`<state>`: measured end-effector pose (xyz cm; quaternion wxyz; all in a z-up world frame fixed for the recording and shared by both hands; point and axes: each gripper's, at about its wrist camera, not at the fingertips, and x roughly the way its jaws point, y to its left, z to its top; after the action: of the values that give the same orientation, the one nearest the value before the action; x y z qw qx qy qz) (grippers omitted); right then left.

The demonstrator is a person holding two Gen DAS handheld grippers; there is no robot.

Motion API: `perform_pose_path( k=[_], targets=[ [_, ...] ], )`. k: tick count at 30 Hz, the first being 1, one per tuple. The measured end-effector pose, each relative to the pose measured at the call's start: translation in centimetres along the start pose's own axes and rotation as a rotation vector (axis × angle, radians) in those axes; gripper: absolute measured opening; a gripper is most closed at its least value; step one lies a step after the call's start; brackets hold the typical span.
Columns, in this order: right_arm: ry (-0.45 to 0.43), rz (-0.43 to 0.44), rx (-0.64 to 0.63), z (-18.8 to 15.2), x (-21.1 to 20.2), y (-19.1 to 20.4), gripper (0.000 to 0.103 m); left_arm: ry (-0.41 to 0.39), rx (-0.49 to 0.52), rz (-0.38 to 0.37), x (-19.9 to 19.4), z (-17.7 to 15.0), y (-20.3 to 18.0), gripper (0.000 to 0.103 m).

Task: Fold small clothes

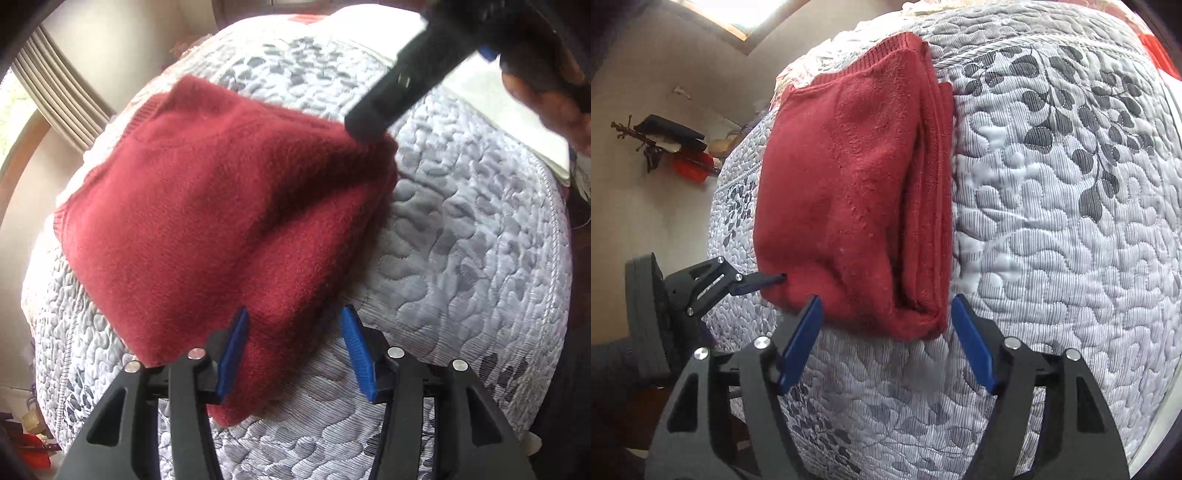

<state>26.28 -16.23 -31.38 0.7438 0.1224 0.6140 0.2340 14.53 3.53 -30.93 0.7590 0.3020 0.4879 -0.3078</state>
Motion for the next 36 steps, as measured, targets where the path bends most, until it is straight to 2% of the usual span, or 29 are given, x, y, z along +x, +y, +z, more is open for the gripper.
perform_pose_path(
  k=[3,6,8,9,10,11,13,14,17,20,21,22,24,26,27,28,30,33,35,36],
  targets=[
    [-0.069,0.015,-0.058,-1.4,-0.9,2.3,0.051,-0.051,-0.044,0.014,-2.4,-0.3,0.9,0.052],
    [-0.050,0.024,-0.143,-1.1,0.2,4.1,0.051,-0.082,-0.040,0.028,-3.5,-1.0,0.8,0.060],
    [-0.019,0.041,-0.151,-0.1,2.1,4.1,0.044,-0.073,0.011,0.020,-2.8,-0.8,0.1,0.060],
    [-0.002,0.040,-0.127,0.4,2.5,3.3,0.013,-0.063,0.043,0.018,-2.2,-0.4,-0.4,0.060],
    [0.017,0.035,-0.059,0.9,3.5,2.2,0.002,-0.056,0.067,0.019,-1.7,0.0,-0.8,0.060],
    [0.013,0.049,0.035,0.9,3.9,0.2,0.002,-0.042,0.084,0.020,-1.0,0.3,-1.0,0.060],
    [0.020,0.085,0.192,0.0,5.0,-3.5,0.000,0.010,0.092,0.002,0.8,0.4,-1.0,0.054],
    [0.029,0.077,0.224,-0.6,5.4,-4.3,0.000,0.034,0.095,-0.006,1.4,0.4,-1.0,0.053],
    [0.014,0.183,0.255,-1.2,4.5,-4.4,0.002,0.053,0.098,-0.013,2.0,0.2,-0.8,0.053],
    [-0.049,0.181,0.215,-0.2,1.8,-3.0,0.006,0.037,0.097,-0.012,1.5,0.4,-0.5,0.053],
    [-0.061,0.193,0.194,0.3,1.2,-2.3,0.018,0.031,0.100,-0.009,1.2,0.4,-0.6,0.054],
    [-0.061,0.203,0.177,1.1,1.2,-1.4,0.045,0.027,0.104,-0.007,1.1,0.4,-0.7,0.056],
    [-0.058,0.207,0.144,2.6,1.9,0.2,0.069,0.029,0.108,-0.006,1.2,0.1,-1.0,0.057],
    [-0.004,0.229,0.125,4.0,3.9,1.1,0.064,0.032,0.106,-0.005,1.3,-0.2,-1.4,0.058],
    [0.030,0.232,0.119,4.4,5.2,1.3,0.032,0.032,0.103,-0.005,1.3,-0.2,-1.4,0.058],
    [0.068,0.216,0.111,4.8,6.3,1.2,0.011,0.032,0.101,-0.006,1.3,-0.3,-1.5,0.058],
    [0.034,0.181,0.110,4.8,5.7,0.4,0.010,0.030,0.097,-0.013,1.3,-0.3,-1.5,0.058],
    [0.031,0.184,0.227,3.6,6.4,-2.5,0.010,0.028,0.094,-0.024,1.3,-0.7,-1.2,0.058],
    [0.041,0.201,0.226,3.2,6.6,-2.2,0.014,0.035,0.087,-0.032,1.4,-1.0,-1.1,0.058],
    [0.043,0.221,0.221,3.4,6.2,-1.7,0.022,0.036,0.083,-0.035,1.2,-1.1,-1.1,0.058]
  ],
)
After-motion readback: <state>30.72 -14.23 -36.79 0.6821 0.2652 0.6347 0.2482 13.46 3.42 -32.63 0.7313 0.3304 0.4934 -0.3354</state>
